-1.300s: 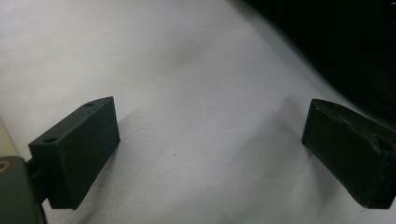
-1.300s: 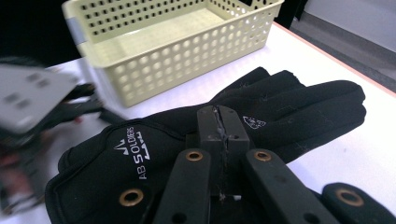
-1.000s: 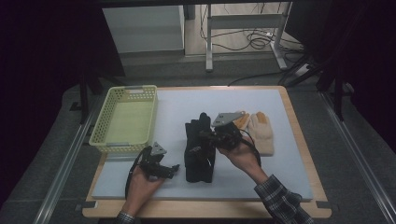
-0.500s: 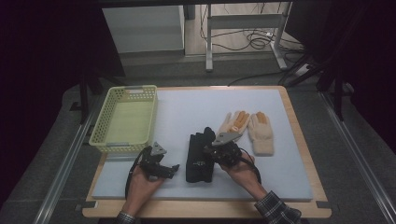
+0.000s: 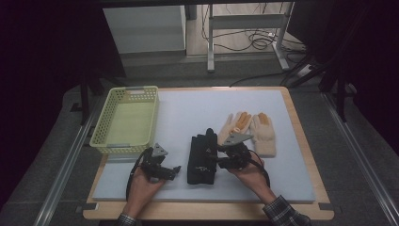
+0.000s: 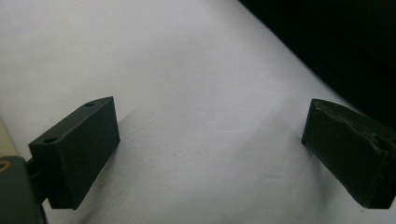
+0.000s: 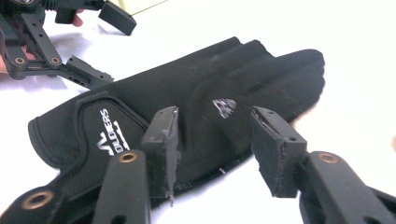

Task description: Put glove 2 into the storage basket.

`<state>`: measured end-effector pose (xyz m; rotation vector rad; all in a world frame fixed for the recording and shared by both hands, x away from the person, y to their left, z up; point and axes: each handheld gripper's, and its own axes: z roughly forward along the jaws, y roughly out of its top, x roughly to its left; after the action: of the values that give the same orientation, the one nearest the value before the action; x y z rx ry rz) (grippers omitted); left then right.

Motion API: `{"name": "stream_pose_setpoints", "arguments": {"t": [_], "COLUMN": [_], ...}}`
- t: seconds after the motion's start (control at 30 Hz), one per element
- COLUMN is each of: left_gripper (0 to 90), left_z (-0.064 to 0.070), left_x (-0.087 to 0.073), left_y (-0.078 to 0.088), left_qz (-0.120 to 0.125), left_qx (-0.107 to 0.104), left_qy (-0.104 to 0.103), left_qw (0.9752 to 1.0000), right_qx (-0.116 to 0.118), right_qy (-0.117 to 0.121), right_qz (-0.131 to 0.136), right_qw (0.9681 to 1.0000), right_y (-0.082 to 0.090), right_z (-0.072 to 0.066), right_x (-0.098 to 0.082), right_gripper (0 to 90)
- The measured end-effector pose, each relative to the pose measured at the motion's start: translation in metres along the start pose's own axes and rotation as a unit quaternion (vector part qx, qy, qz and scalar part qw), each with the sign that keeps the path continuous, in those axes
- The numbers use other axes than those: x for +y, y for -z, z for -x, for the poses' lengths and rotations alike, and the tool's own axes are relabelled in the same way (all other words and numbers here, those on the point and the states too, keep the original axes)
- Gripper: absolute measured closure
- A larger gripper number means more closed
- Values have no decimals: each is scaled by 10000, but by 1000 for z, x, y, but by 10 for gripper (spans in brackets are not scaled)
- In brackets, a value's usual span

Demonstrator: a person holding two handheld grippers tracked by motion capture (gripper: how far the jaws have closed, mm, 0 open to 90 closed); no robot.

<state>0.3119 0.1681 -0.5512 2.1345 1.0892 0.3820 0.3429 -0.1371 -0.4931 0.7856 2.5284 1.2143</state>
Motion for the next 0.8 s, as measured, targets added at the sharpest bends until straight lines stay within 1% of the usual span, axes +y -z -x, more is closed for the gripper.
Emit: {"name": "stream_pose_setpoints", "arguments": {"t": [0.03,0.1,0.13,0.17,0.2,0.3,0.37,0.43,0.5,0.6,0.67,0.8], "left_gripper": [38,39,46,58,69,64,57,52,45,45,44,48], "left_z": [0,-1,-2,-2,-2,-5,-6,-8,-8,-9,-12,-13], "left_x": [0,0,-1,-1,-3,-5,-7,-10,-13,-17,-18,-19], "left_y": [0,1,2,4,6,10,13,15,17,18,18,19], "left_qz": [19,11,19,8,-30,-100,-96,-120,-85,-26,-19,-27], "left_qx": [-20,-59,-65,-50,35,122,212,258,307,278,195,178], "left_qy": [20,43,34,-19,-94,-17,50,59,78,94,149,95], "left_qw": [10000,10000,10000,10000,9999,9999,9997,9996,9995,9996,9997,9998], "right_qx": [-2,78,102,139,158,286,385,457,512,586,587,647], "right_qy": [-63,-222,-278,-319,-336,-336,-294,-187,-77,91,180,221], "right_qz": [10,-9,-8,-34,-41,-51,-131,-223,-251,-300,-297,-309], "right_qw": [10000,9997,9996,9994,9993,9990,9987,9985,9983,9978,9977,9972], "right_y": [2,7,8,10,11,14,13,10,7,2,-1,-8], "right_z": [3,8,10,12,13,12,9,5,-1,-8,-12,-18], "right_x": [-3,-12,-15,-20,-23,-35,-42,-49,-53,-55,-53,-48], "right_gripper": [497,504,528,564,593,731,800,835,853,875,883,884]}}
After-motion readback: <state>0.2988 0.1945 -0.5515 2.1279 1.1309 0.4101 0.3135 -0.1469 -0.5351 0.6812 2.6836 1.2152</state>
